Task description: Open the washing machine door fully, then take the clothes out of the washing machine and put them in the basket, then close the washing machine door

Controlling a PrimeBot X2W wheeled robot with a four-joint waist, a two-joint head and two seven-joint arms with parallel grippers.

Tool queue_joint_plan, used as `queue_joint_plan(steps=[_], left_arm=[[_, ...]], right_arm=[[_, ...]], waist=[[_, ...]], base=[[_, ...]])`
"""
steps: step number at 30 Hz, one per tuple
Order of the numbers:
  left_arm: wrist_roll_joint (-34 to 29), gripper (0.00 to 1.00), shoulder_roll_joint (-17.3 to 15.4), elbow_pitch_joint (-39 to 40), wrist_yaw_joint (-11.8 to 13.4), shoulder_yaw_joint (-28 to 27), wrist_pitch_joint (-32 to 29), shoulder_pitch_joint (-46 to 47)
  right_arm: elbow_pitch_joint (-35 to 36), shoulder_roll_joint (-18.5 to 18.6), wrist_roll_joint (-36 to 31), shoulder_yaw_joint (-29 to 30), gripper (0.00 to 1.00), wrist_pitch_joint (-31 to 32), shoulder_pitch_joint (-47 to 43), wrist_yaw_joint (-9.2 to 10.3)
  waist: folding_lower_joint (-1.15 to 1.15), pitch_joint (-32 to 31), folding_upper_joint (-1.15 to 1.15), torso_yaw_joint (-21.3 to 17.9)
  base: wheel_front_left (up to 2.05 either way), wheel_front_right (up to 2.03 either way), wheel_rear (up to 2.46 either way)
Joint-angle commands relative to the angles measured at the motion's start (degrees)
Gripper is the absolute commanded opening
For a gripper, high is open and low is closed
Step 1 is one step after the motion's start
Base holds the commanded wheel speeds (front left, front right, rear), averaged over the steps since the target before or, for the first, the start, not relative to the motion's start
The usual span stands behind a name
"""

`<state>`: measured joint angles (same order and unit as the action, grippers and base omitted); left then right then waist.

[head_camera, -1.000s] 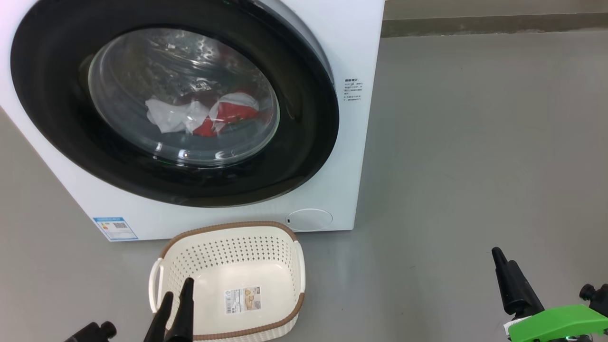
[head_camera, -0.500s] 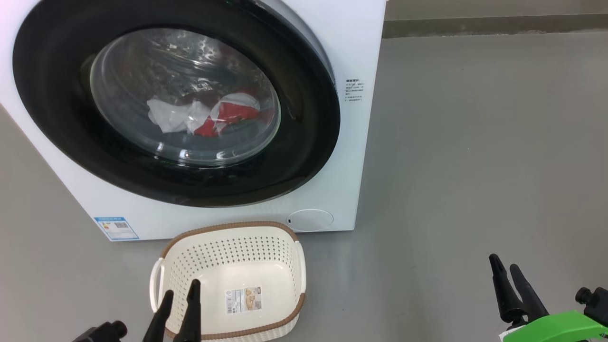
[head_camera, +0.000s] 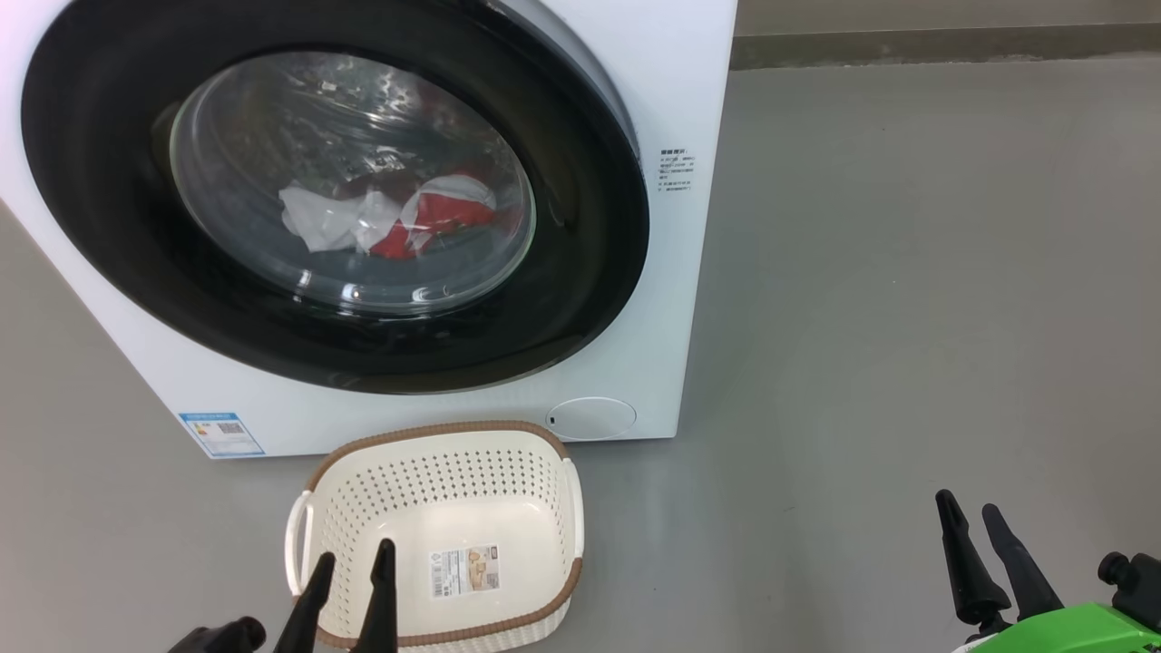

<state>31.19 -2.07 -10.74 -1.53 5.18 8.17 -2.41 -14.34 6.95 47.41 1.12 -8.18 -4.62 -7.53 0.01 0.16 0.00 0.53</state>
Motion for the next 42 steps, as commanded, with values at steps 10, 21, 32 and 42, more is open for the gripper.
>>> queue_joint_plan(steps=[10, 21, 32, 42], left_arm=[[-7.21, 1.0, -0.69, 1.51, 1.09, -0.94, 2.35, 0.54], [-13.67, 1.0, -0.74, 0.62, 1.67, -1.02, 4.15, 0.26], [-20.49, 1.0, -0.78, -0.38, 2.07, -0.83, 5.94, -0.12], [-23.78, 1.0, -0.81, -0.56, 1.97, -0.7, 6.83, -0.38]], right_arm=[[2.14, 1.61, -5.42, -0.72, 1.0, -2.32, -0.19, 0.03], [2.52, 1.73, -9.37, -0.37, 1.0, -4.13, -0.96, 0.04], [2.86, 2.34, -13.97, -0.5, 1.0, -5.93, -1.84, 0.04], [2.96, 2.34, -15.85, -1.01, 1.0, -6.82, -2.06, 0.04]], waist=[[0.0, 0.09, 0.0, -0.14], [0.0, 0.21, 0.0, -0.31], [0.0, 0.11, 0.0, -0.45], [0.0, 0.18, 0.0, -0.66]], base=[[0.0, 0.0, 0.0], [0.0, 0.0, 0.0], [0.0, 0.0, 0.0], [0.0, 0.0, 0.0]])
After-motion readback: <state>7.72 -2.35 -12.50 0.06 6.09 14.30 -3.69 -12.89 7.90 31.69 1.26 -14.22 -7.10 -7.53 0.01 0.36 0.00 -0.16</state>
